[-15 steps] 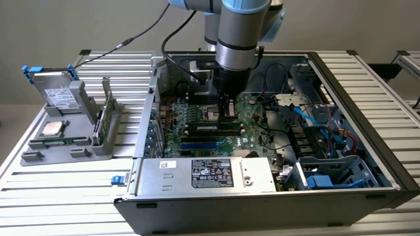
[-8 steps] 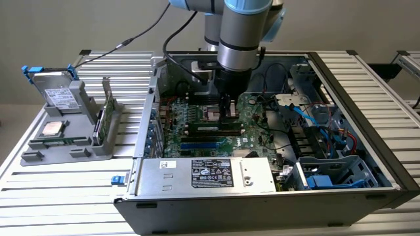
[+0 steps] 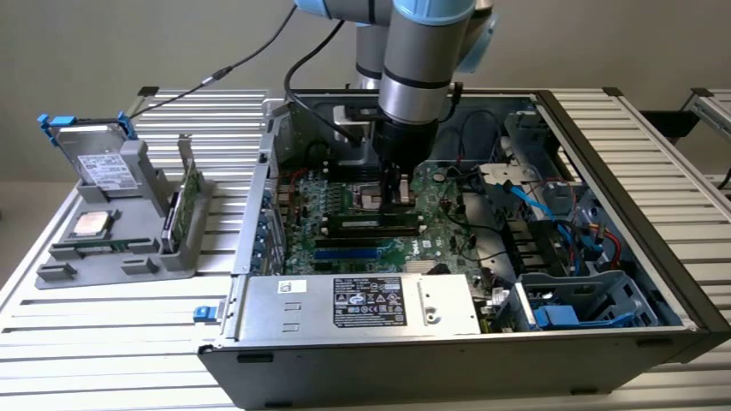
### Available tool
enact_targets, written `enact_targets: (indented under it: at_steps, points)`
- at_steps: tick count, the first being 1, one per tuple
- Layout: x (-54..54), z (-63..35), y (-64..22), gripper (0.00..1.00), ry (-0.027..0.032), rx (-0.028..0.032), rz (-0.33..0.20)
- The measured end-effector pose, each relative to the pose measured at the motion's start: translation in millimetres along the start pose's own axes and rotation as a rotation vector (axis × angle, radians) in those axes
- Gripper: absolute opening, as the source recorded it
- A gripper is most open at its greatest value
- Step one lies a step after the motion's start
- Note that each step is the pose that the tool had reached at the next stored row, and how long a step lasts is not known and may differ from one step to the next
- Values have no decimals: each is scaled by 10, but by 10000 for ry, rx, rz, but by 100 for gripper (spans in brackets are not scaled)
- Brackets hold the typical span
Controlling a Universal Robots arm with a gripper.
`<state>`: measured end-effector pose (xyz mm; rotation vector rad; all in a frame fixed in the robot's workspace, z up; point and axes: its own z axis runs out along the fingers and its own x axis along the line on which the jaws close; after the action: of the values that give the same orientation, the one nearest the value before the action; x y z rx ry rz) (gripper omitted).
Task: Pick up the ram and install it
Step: 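Insert the ram into the slot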
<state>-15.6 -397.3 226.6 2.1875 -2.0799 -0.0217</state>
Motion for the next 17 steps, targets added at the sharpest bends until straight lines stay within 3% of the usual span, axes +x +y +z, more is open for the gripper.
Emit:
enact_targets:
  at_steps: [5,17]
  points:
    - [1,-6,-7,14,-2,-113,2]
    - [7,-8,-38,14,-6,-132,13]
